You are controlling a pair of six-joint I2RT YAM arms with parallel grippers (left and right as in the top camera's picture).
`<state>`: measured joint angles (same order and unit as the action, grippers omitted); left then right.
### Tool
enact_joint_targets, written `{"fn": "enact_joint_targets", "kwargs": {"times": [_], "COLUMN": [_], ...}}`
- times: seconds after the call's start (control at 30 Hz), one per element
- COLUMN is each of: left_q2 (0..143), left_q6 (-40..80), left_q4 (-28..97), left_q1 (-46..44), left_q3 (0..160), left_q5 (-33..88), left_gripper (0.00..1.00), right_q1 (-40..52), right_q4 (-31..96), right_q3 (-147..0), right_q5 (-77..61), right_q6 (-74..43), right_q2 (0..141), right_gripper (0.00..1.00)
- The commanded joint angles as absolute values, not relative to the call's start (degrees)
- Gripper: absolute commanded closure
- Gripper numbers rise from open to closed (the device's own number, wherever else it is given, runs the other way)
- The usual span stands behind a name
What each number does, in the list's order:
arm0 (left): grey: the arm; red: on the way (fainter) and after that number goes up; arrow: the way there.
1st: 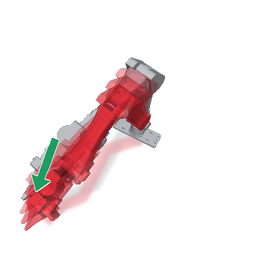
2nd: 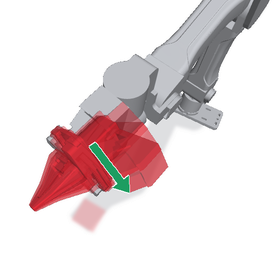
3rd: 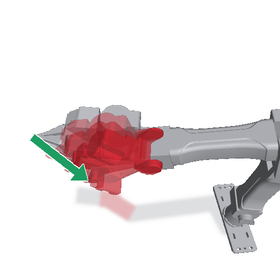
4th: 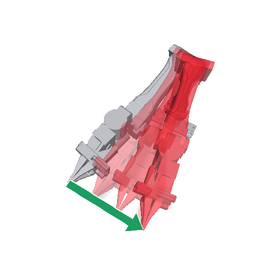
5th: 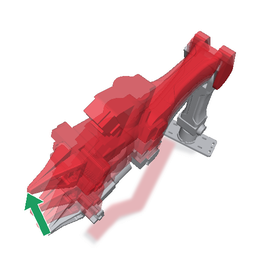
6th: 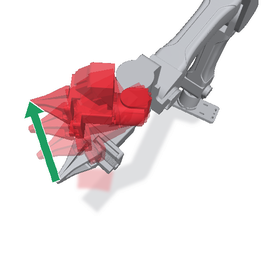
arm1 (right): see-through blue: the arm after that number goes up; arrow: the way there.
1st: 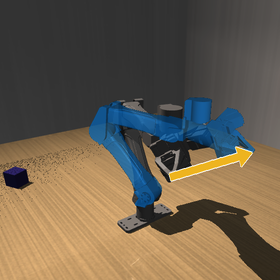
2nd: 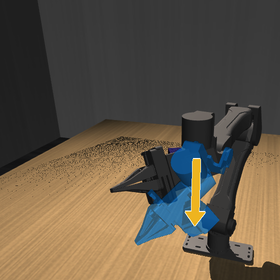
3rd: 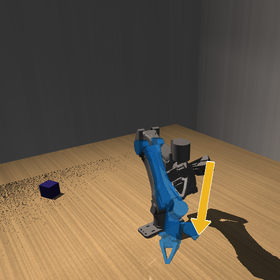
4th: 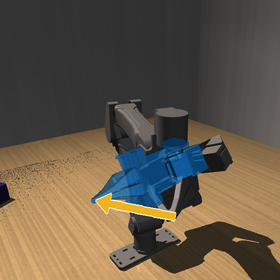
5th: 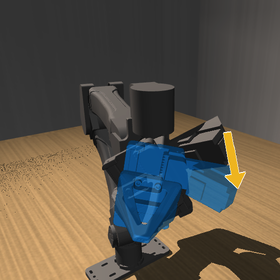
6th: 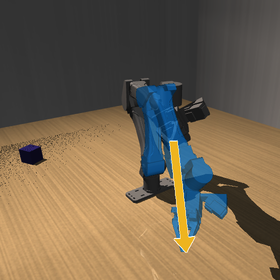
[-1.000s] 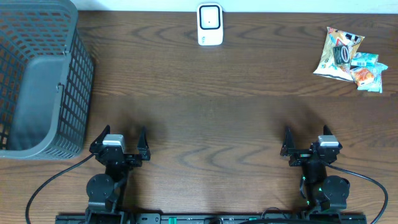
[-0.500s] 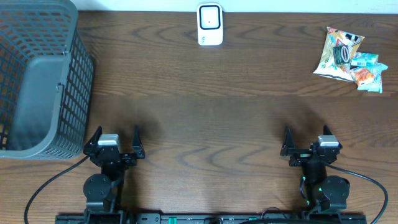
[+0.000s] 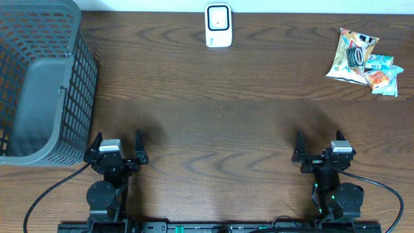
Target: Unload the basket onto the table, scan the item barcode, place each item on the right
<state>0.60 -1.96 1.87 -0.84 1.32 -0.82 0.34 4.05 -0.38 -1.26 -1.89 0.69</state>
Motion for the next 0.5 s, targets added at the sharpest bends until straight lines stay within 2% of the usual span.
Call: {"fn": "enact_joint_targets", "kwargs": {"times": [0.0, 0.47], "left_q2": [0.08, 0.08], "left_q6": [-2.37, -2.96], "left_q4": [4.45, 4.49], "left_q1": [-0.6, -0.6], "left_q3": [0.23, 0.23], "left_q5": [-3.01, -0.67], "left_gripper": [0.02, 0.02], "right_q1": [0.47, 0.47], "right_q4": [4.32, 4.32], "right_q3": [-0.3, -0.3], "right_q5": [-0.99, -0.99], "right_q6": [-1.23, -1.23], "right_q2": [0.32, 0.32], "right_gripper": [0.01, 0.01]}}
